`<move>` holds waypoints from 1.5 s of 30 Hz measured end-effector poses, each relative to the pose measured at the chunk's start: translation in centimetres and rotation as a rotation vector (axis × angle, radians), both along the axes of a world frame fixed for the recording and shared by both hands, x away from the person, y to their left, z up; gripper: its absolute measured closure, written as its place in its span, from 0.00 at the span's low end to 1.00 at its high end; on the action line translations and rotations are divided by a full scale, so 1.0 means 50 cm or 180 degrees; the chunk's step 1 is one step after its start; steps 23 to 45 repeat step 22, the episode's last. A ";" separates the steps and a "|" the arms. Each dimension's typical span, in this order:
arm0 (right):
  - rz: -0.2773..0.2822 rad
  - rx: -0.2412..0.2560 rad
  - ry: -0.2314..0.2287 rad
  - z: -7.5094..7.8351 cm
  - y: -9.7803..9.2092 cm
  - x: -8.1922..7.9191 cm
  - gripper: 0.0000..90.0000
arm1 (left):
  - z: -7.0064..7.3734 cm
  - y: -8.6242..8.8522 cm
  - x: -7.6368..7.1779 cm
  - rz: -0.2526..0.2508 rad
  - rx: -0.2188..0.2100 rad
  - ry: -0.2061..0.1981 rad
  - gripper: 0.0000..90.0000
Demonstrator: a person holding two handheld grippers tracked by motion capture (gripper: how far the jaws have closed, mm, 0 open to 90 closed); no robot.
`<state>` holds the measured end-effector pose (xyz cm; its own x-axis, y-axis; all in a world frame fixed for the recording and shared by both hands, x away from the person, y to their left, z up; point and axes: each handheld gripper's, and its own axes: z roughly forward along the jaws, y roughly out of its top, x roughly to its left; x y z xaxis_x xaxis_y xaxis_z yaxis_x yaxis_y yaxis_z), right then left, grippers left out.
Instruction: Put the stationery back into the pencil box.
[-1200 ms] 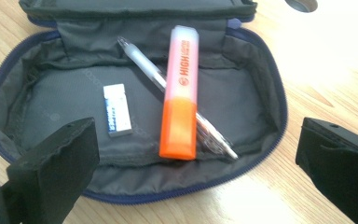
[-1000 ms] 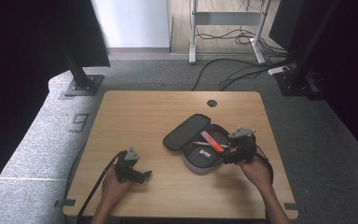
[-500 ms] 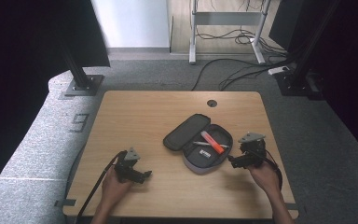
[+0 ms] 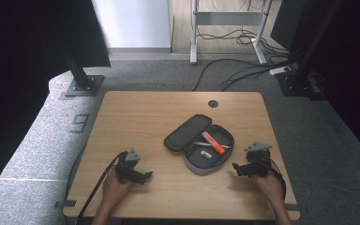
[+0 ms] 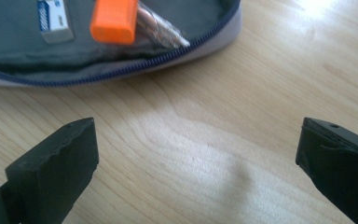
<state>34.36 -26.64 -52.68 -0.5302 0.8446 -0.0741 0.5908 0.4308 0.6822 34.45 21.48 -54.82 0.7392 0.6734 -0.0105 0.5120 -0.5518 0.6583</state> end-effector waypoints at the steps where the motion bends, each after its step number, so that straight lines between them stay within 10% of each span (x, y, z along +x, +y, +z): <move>1: -0.0011 -0.0006 -0.0005 -0.004 -0.002 -0.001 0.00 | 0.000 0.000 0.000 0.0000 0.0000 0.0000 0.00; 15: -0.0075 0.0300 0.0029 -0.058 -0.019 -0.013 0.00 | 0.000 -0.001 -0.001 0.0013 -0.0002 0.0000 0.00; 45: -0.0074 0.0300 0.0031 -0.059 -0.019 -0.015 0.00 | 0.000 -0.001 -0.001 0.0008 0.0001 0.0001 0.00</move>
